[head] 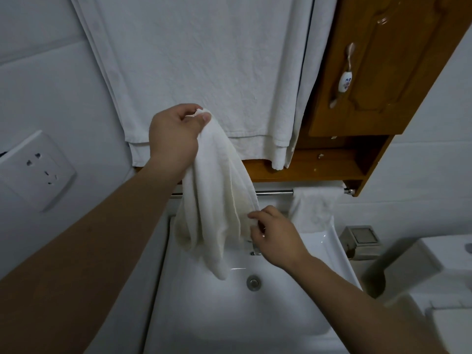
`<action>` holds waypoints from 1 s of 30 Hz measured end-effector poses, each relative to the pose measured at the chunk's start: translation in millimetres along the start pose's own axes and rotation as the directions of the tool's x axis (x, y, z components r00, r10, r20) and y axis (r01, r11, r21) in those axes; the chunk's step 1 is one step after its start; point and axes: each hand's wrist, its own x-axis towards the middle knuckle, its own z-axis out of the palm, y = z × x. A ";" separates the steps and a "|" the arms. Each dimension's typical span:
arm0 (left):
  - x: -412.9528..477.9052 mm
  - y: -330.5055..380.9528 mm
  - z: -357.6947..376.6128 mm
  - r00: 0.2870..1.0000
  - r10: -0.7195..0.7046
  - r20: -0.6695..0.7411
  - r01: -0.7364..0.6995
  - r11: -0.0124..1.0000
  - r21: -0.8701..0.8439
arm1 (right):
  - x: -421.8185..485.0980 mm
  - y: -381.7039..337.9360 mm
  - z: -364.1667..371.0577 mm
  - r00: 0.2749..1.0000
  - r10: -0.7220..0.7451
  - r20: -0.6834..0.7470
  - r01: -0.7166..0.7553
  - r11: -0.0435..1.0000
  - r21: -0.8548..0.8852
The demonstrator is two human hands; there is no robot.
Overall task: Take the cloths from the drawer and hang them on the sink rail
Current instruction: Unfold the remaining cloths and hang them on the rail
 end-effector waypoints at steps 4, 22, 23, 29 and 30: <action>-0.3 11.4 2.4 1.000 0.019 0.003 -0.019 1.000 -0.005 | -9.2 -14.2 17.5 0.995 0.083 0.051 -0.088 0.989 0.118; -3.3 37.2 3.8 0.999 0.049 -0.003 -0.049 0.999 -0.011 | 45.8 -9.0 16.2 0.917 0.098 -0.387 -0.051 0.990 0.129; -3.2 38.7 3.1 0.999 0.049 -0.004 -0.049 0.999 -0.009 | 49.5 -9.4 11.8 0.914 0.103 -0.393 -0.042 0.986 0.161; -8.5 46.6 3.2 0.997 0.078 0.014 -0.078 0.997 0.020 | 65.1 -17.9 4.9 0.956 0.081 -0.283 0.008 0.954 0.300; -8.7 47.4 3.3 0.996 0.086 0.012 -0.086 0.996 0.023 | 64.7 -20.2 6.6 0.947 0.074 -0.313 0.027 0.952 0.306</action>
